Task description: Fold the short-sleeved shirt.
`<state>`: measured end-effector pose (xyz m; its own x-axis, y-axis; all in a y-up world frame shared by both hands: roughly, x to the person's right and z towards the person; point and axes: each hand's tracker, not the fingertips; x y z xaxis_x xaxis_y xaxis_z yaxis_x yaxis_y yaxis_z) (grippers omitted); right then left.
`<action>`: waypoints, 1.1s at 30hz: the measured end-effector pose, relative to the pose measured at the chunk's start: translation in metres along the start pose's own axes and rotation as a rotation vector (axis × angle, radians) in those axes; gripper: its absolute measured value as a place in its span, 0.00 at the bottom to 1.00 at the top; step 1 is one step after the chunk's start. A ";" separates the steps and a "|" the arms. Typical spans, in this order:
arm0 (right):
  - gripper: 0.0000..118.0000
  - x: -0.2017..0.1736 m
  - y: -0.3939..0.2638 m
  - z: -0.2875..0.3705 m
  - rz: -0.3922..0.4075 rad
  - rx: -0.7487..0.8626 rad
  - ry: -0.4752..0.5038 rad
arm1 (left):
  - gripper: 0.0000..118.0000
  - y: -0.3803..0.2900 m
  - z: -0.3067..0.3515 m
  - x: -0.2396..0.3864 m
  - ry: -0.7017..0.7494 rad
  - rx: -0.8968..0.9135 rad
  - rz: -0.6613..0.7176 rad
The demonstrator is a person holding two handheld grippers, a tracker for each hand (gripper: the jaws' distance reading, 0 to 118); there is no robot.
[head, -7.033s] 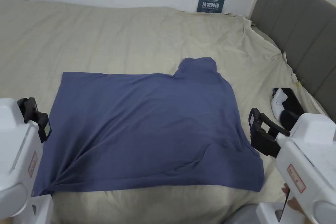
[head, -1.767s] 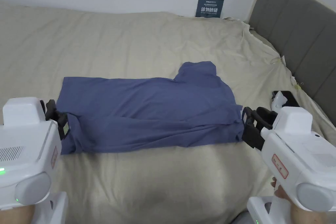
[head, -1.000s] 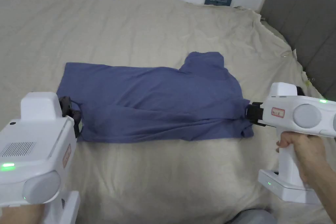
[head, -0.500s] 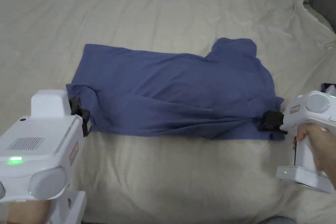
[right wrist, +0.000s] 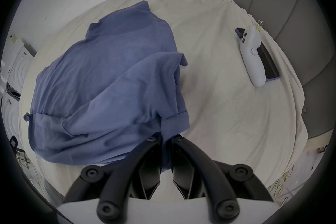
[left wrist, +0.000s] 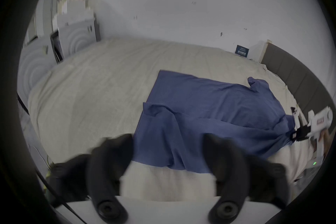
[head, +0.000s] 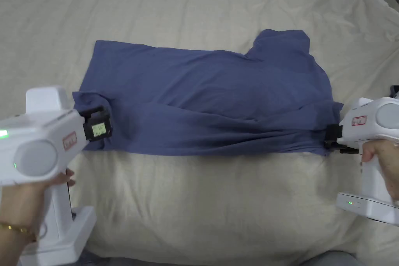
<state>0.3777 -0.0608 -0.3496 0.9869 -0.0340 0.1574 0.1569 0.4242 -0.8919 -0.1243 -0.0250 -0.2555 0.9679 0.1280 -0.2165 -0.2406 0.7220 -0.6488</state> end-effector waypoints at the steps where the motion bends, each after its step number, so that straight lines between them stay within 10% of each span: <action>1: 0.06 0.002 0.002 0.003 -0.011 0.008 0.018 | 0.89 0.011 -0.007 -0.010 -0.020 -0.041 0.019; 13: 0.06 0.006 0.008 0.019 -0.028 0.018 0.040 | 0.70 0.046 -0.084 -0.042 0.083 -0.482 -0.094; 23: 0.06 0.010 0.002 0.013 -0.013 -0.001 0.033 | 0.02 0.016 -0.092 -0.013 0.114 -0.467 -0.206; 33: 0.06 0.034 -0.011 0.061 -0.027 0.010 0.114 | 0.00 0.052 -0.018 -0.058 0.097 -0.315 -0.045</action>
<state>0.4077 -0.0111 -0.3090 0.9801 -0.1485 0.1316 0.1839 0.4310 -0.8834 -0.1940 -0.0074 -0.2895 0.9703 0.0243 -0.2409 -0.2229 0.4776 -0.8498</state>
